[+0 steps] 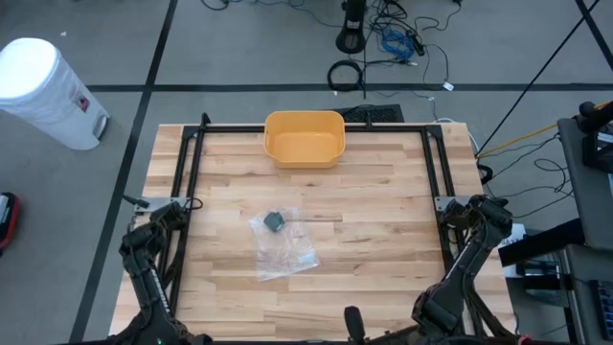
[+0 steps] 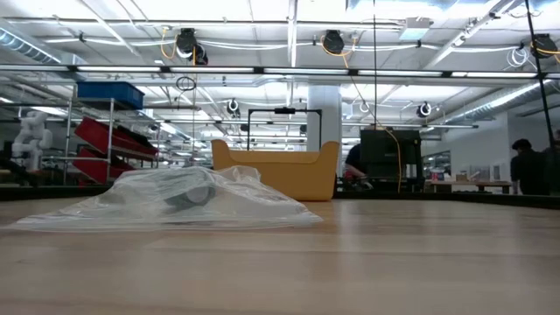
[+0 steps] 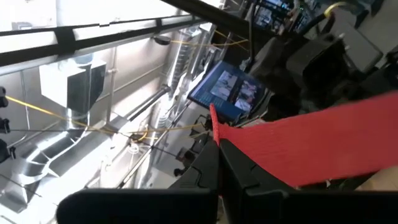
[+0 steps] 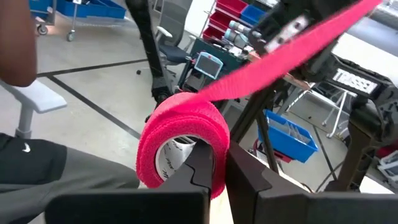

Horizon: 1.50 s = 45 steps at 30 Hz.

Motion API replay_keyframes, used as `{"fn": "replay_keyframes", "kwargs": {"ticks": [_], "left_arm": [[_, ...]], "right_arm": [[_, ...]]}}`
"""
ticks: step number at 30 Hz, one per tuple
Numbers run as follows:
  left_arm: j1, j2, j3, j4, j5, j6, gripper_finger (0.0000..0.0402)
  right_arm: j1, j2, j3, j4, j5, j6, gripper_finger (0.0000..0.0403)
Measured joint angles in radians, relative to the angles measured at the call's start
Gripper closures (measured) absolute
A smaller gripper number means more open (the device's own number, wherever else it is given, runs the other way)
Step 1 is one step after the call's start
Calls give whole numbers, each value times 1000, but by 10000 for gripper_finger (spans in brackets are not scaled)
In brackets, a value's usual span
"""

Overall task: Roll bandage
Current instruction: Roll the red bandage

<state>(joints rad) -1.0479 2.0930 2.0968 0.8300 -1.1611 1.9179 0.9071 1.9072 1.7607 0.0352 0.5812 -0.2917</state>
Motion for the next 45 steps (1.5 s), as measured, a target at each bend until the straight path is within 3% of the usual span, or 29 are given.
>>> {"fn": "replay_keyframes", "kwargs": {"ticks": [15, 24, 37, 45], "left_arm": [[-64, 0, 0, -1, 14, -8, 401], [-93, 0, 5, -9, 54, -19, 401], [-64, 0, 65, -11, 88, 7, 402], [3, -1, 48, -43, 15, -23, 401]], "right_arm": [[4, 0, 0, -4, 0, -43, 385], [-4, -1, 1, -61, 106, -61, 385], [-29, -2, 1, -117, 100, -35, 385], [-30, -2, 1, -120, 98, -16, 385]]}}
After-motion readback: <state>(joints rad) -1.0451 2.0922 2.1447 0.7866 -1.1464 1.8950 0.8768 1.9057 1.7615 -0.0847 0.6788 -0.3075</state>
